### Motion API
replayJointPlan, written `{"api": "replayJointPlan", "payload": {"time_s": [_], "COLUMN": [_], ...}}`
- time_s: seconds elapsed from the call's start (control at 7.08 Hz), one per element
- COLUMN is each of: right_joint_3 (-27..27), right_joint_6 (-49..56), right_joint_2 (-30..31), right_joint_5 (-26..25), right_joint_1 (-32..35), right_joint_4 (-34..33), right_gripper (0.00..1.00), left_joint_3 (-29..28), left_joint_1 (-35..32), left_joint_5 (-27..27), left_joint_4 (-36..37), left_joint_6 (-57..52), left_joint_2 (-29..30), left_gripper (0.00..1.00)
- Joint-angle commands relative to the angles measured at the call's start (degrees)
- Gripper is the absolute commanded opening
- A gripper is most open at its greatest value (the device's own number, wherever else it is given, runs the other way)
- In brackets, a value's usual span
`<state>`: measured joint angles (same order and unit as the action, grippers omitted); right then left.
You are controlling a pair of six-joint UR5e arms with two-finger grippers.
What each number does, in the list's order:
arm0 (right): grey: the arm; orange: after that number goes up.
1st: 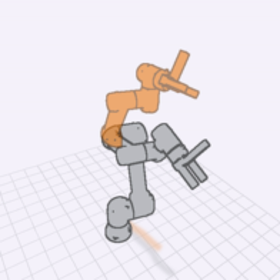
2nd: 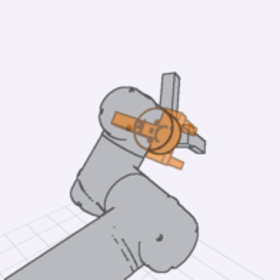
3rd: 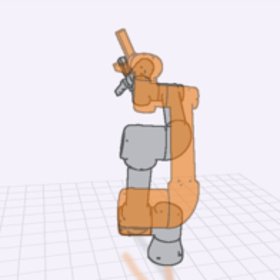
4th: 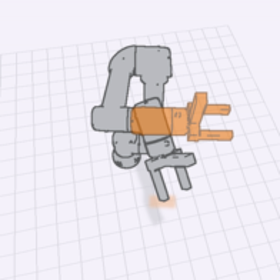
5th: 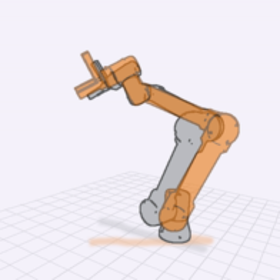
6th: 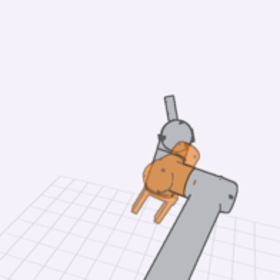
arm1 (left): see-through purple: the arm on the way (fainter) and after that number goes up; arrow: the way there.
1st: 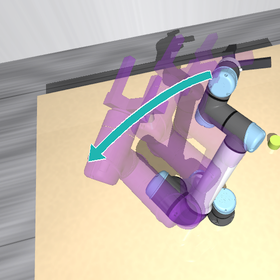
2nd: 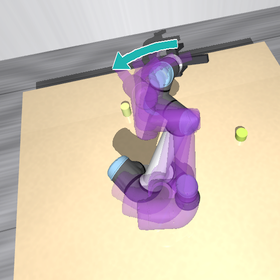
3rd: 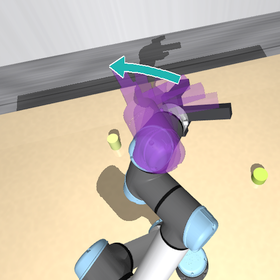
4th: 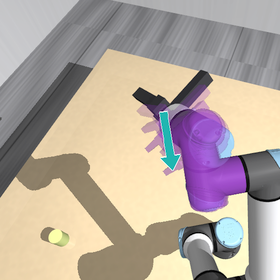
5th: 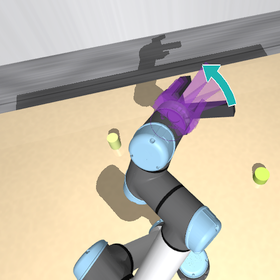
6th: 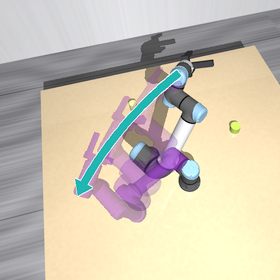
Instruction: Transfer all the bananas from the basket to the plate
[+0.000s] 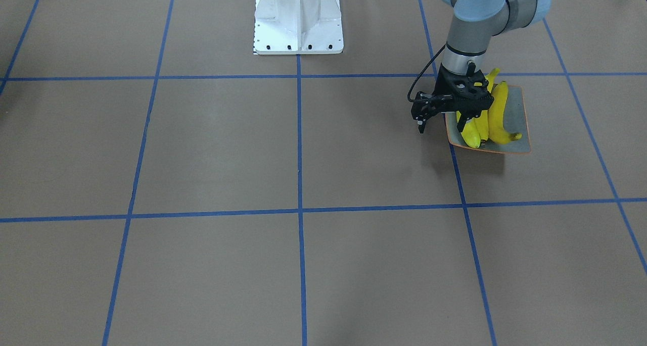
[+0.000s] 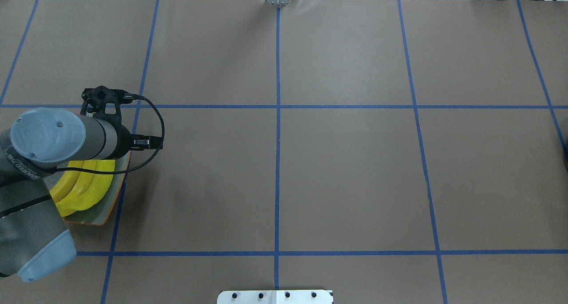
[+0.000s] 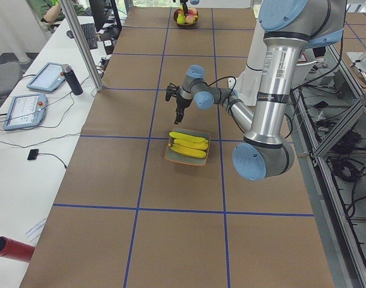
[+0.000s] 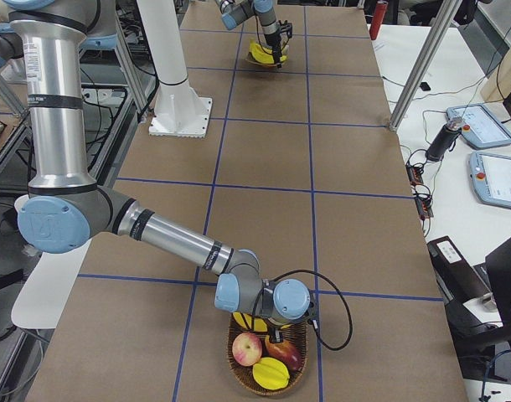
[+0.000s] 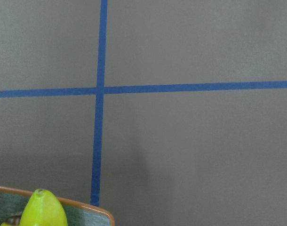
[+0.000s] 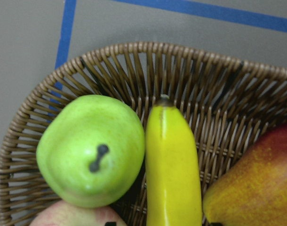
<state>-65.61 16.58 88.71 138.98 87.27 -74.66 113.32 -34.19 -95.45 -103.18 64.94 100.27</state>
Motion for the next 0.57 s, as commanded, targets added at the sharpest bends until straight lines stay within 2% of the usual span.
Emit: {"api": "replayJointPlan", "payload": {"time_s": [0.0,0.42], "right_joint_3": [-0.2,-0.4], "right_joint_6": [-0.1,-0.1], "right_joint_2": [-0.3,-0.3], "right_joint_5": [0.0,0.0], "right_joint_1": [-0.4,-0.5], "right_joint_4": [-0.4,-0.8], "right_gripper": [0.74,0.73], "left_joint_3": [-0.2,-0.3], "left_joint_1": [0.0,0.0], "left_joint_5": [0.0,0.0], "left_joint_4": [0.0,0.0], "left_joint_6": [0.0,0.1], "left_joint_2": [0.0,0.0], "left_gripper": [1.0,1.0]}}
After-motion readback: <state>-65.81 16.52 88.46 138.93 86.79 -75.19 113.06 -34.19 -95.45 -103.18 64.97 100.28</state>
